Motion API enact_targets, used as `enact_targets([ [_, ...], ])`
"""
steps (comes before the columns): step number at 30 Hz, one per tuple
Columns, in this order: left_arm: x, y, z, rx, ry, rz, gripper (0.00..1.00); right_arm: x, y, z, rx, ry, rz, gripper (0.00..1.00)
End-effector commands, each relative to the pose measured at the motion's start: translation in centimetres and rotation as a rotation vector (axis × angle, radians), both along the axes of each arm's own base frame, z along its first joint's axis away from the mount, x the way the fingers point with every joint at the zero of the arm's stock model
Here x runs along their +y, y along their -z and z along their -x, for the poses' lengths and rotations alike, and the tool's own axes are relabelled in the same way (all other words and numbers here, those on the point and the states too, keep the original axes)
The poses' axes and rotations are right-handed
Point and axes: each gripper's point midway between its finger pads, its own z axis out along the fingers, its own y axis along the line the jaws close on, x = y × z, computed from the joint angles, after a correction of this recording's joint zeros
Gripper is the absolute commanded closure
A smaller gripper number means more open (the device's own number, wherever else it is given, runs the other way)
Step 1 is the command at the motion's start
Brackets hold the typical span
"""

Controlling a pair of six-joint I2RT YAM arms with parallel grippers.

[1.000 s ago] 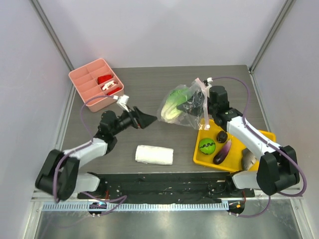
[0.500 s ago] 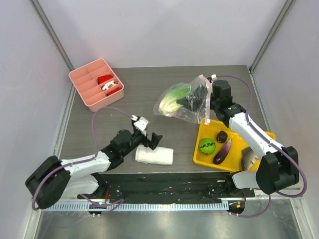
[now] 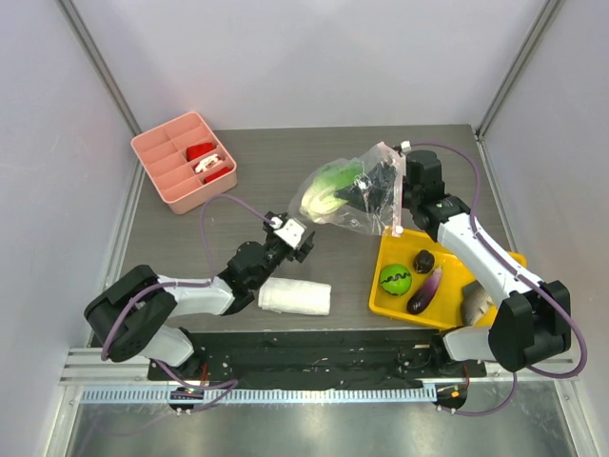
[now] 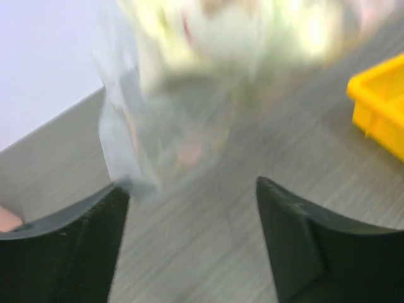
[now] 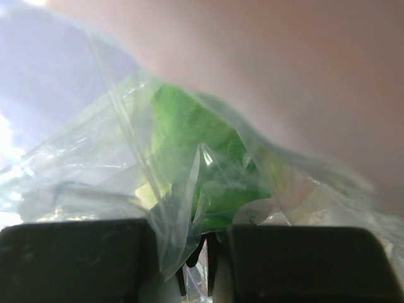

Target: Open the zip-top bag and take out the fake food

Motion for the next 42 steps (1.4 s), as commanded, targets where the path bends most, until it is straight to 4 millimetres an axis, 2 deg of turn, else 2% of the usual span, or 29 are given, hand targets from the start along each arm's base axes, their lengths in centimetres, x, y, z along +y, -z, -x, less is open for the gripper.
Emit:
enact_targets([
  [1, -1.6, -5.7, -0.4, -0.164, 0.040, 0.074, 0.28, 0.4, -2.5, 0.8, -0.067, -0.044, -0.045, 0.99],
  [5, -2.4, -5.2, -0.6, -0.150, 0.071, 0.036, 0.50, 0.8, -2.7, 1.3, -0.065, -0.058, -0.068, 0.99],
  [10, -3.5, -5.6, -0.4, -0.142, 0.121, 0.037, 0.57, 0.9, -2.1, 1.7, -0.054, -0.068, -0.067, 0.99],
  [12, -3.8, -5.9, -0.5, -0.127, 0.129, 0.037, 0.81, 1.0, -2.0, 1.9, -0.054, -0.073, -0.067, 0.98],
  [13, -3.9, -6.2, -0.8, -0.117, 0.116, 0.038, 0.99, 1.0, -1.8, 1.9, -0.051, -0.073, -0.065, 0.99],
  [16, -2.8, -6.8, -1.6, -0.101, 0.058, 0.109, 1.00, 0.9, -1.1, 2.0, -0.049, -0.064, -0.047, 0.99],
  [18, -0.8, -7.2, -2.8, -0.025, -0.024, 0.218, 1.00, 0.8, -0.5, 1.9, -0.045, -0.057, -0.036, 0.98],
  [19, 0.6, -6.3, -3.6, 0.034, -0.096, 0.234, 1.00, 0.7, -0.3, 1.8, -0.049, -0.052, -0.028, 0.99],
  [21, 3.2, -6.3, -5.0, 0.155, -0.200, 0.385, 1.00, 0.3, 0.5, 1.5, -0.044, -0.024, 0.011, 0.99],
  [23, 5.7, -5.1, -6.3, 0.260, -0.321, 0.458, 1.00, -0.3, 0.9, 1.3, -0.083, -0.017, 0.079, 0.99],
  [26, 7.8, -4.5, -7.1, 0.287, -0.407, 0.486, 1.00, -1.8, 2.3, 1.2, -0.099, 0.014, 0.223, 0.98],
  [30, 10.1, -4.7, -7.9, 0.252, -0.484, 0.472, 1.00, -3.4, 2.2, 1.5, -0.162, 0.049, 0.318, 0.98],
  [33, 11.6, -3.6, -8.1, 0.265, -0.515, 0.462, 1.00, -5.3, 1.0, 1.5, -0.237, 0.137, 0.373, 0.99],
  [37, 14.9, -0.4, -8.5, 0.327, -0.597, 0.435, 1.00, -7.1, -2.1, 1.8, -0.341, 0.215, 0.412, 0.99],
  [38, 15.6, 0.8, -8.6, 0.345, -0.626, 0.421, 1.00, -7.4, -2.3, 2.1, -0.351, 0.224, 0.423, 0.98],
  [41, 17.9, 2.7, -9.0, 0.370, -0.688, 0.409, 1.00, -7.4, -2.9, 3.0, -0.376, 0.215, 0.402, 0.99],
  [42, 18.3, 3.7, -9.1, 0.387, -0.701, 0.395, 1.00, -6.9, -2.2, 3.6, -0.359, 0.183, 0.379, 0.99],
])
